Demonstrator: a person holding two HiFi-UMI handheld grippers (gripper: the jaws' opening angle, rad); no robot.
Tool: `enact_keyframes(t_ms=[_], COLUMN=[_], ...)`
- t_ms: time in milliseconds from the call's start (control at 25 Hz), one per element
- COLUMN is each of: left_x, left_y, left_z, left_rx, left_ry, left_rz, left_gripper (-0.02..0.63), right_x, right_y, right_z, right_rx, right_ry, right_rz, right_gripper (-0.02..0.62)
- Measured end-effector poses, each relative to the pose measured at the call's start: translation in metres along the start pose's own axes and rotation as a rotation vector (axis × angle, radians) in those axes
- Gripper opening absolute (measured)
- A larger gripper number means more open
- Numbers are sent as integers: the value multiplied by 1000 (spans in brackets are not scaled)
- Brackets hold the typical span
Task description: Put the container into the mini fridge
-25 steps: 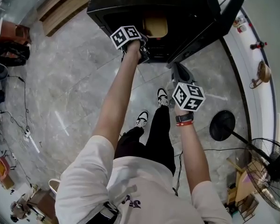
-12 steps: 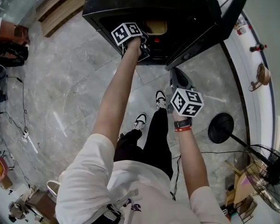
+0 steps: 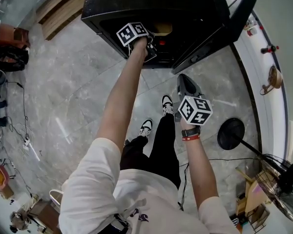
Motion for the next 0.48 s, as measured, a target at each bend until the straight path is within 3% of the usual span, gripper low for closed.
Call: enact_keyframes(t_ms=[160,320,480], left_x=[1,-4,-7], left_y=[1,2,5], left_z=[-3,-4,0], left_rx=[6,-43,-65], left_ry=[-5,17,17], left_rz=[-3,64,93], left_gripper=[67,189,258], right_x=[0,3,3], right_y=[-3,-2,1], right_z=[2,4,4], right_rx=[-5,1,7], right_ry=[-4,-10,-12], right_rz=[-9,-15,-19], right_gripper=[14,14,14])
Point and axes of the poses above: the fingertips, and each gripper's own axes: z backward along the fingers, y to its left, x out of its top, the point moved 8 cm from there along z, backward along the fingers, and after that the axes turned 12 degrees about x, right-handed, at the moved point
